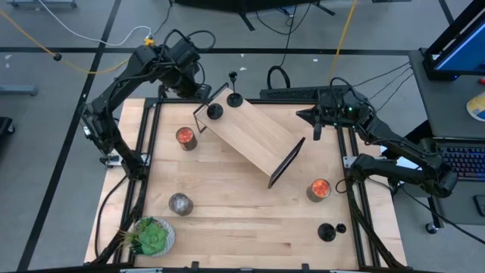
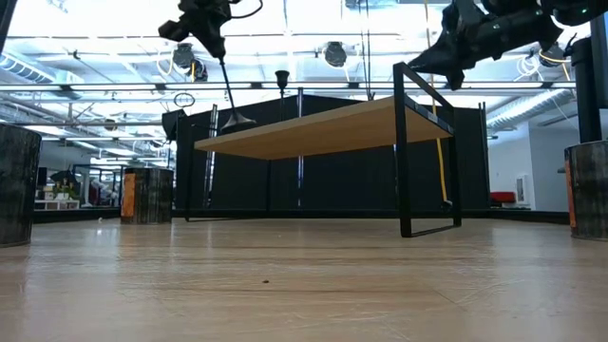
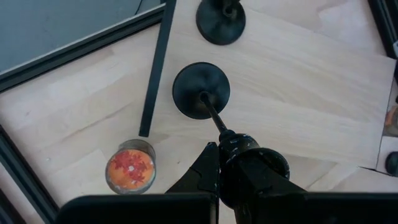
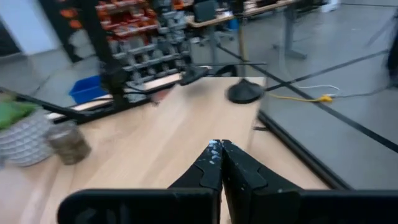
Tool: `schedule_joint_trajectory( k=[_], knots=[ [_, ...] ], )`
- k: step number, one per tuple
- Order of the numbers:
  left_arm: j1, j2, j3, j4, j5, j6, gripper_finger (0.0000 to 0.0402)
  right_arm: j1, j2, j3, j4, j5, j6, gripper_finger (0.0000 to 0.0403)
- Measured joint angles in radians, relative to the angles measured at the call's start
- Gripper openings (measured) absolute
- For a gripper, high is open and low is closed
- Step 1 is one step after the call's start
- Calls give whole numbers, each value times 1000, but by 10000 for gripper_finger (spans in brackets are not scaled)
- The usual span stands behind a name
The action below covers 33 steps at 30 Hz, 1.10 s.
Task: Pick & Place candle stick holders
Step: Put the top black candle holder on the shelf
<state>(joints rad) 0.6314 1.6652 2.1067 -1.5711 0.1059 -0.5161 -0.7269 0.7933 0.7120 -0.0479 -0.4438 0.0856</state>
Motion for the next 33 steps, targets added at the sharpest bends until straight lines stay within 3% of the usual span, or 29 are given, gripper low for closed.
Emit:
schedule_joint_trajectory(
  k=[33],
  knots=[
    [10,0,-35,2,23,3,20,0,0,0,-2,21,33,0]
  ],
)
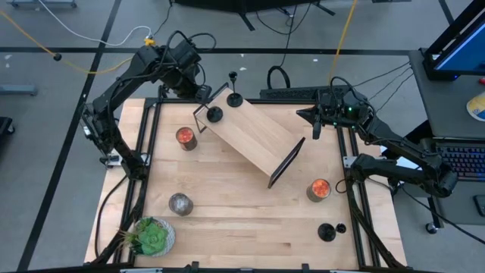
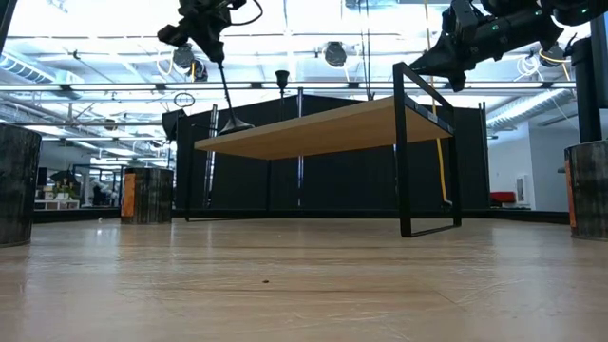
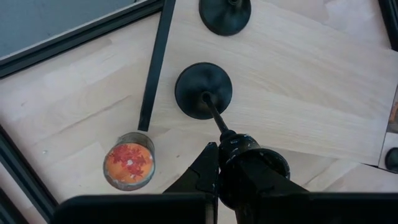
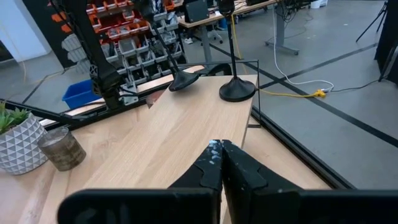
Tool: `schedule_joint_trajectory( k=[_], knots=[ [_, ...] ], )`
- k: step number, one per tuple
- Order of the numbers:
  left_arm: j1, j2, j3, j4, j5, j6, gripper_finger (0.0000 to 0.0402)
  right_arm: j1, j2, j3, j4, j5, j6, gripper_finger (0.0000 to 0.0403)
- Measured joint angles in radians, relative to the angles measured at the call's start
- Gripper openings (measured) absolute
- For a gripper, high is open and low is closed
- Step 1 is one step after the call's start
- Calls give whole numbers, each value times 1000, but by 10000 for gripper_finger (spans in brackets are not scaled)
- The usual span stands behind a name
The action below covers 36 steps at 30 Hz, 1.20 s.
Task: Pick & Place candle stick holders
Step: Put the top black candle holder on the shelf
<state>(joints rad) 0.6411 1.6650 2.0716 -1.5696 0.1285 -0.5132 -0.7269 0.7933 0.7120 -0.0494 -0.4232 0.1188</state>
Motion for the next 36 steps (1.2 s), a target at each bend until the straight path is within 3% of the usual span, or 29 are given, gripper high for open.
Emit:
schedule_joint_trajectory(
  k=[10,30,36],
  knots=[
    [0,0,0,3,-52,14,29,0,0,0,0,0,0,0],
    [0,0,0,56,-48,53,36,0,0,0,0,0,0,0],
    [0,0,-1,56,-5,56,37,0,0,0,0,1,0,0]
  ],
)
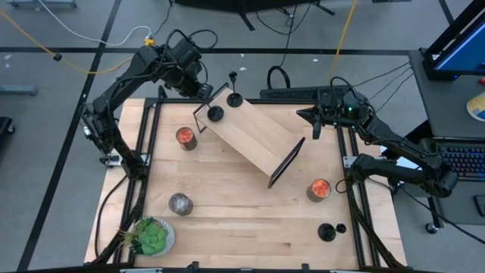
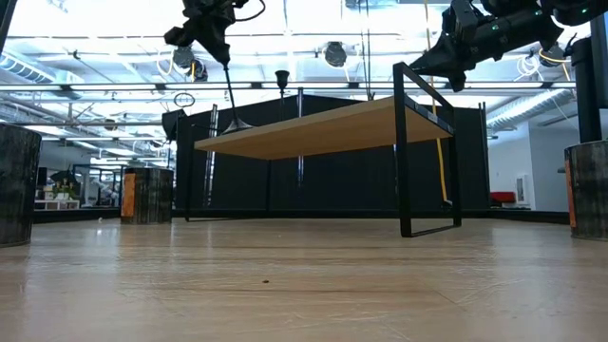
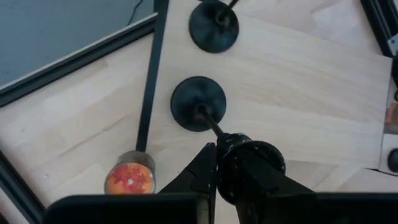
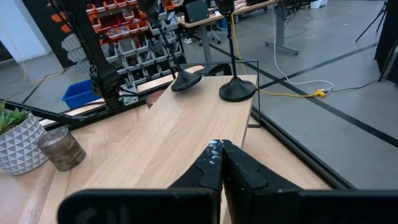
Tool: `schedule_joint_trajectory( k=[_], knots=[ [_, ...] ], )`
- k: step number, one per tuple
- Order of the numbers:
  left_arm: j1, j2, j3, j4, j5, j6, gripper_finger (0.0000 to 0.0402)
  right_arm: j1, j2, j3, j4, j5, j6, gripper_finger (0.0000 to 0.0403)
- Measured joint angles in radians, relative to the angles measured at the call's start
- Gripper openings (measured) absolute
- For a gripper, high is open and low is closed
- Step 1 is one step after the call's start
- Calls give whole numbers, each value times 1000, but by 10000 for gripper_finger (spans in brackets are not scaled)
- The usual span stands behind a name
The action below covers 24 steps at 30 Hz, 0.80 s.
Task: Pick & Place candle stick holders
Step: Put the top black candle holder on the shelf
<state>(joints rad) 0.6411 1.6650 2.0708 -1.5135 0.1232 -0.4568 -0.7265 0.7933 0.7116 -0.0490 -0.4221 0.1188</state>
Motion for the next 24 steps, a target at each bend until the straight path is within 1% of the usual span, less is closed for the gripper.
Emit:
schedule_joint_trajectory(
  k=[11,18,24],
  knots=[
    [0,0,0,0,7,15,37,0,0,0,0,2,0,0],
    [-2,22,0,6,7,30,37,0,0,0,0,2,0,0],
    [-2,24,0,40,7,33,38,0,0,0,0,2,12,0]
  ],
)
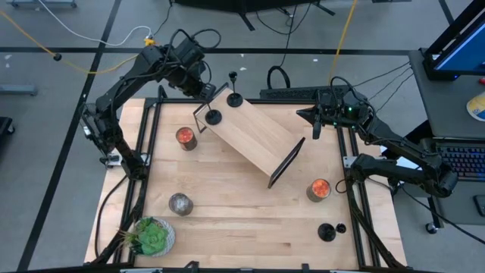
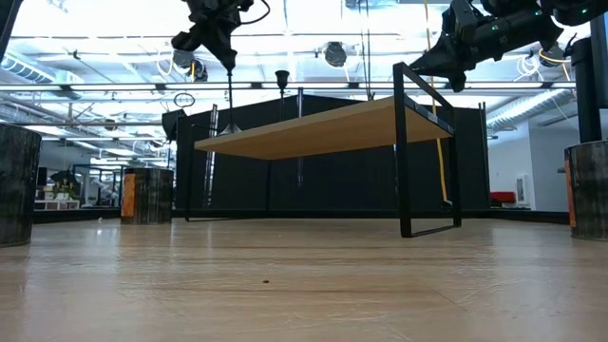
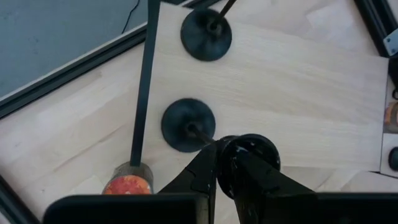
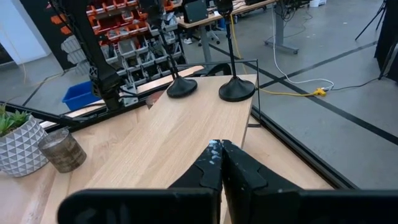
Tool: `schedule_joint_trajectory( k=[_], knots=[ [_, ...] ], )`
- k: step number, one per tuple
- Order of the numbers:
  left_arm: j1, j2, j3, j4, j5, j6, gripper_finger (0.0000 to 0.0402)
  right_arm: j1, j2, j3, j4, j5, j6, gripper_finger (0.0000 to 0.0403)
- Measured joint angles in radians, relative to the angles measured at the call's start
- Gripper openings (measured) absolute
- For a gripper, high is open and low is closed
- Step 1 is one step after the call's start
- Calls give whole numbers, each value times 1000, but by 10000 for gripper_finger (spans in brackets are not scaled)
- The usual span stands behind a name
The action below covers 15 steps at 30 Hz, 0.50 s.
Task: Pick & Place candle stick holders
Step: Put the top black candle holder on the shelf
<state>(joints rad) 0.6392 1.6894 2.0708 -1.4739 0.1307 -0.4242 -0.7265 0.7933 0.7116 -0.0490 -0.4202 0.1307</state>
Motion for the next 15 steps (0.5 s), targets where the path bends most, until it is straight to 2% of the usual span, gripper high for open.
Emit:
schedule_joint_trajectory(
  k=[15],
  knots=[
    [3,-2,7,41,0,-2,38,0,0,0,0,0,-3,0]
  ],
)
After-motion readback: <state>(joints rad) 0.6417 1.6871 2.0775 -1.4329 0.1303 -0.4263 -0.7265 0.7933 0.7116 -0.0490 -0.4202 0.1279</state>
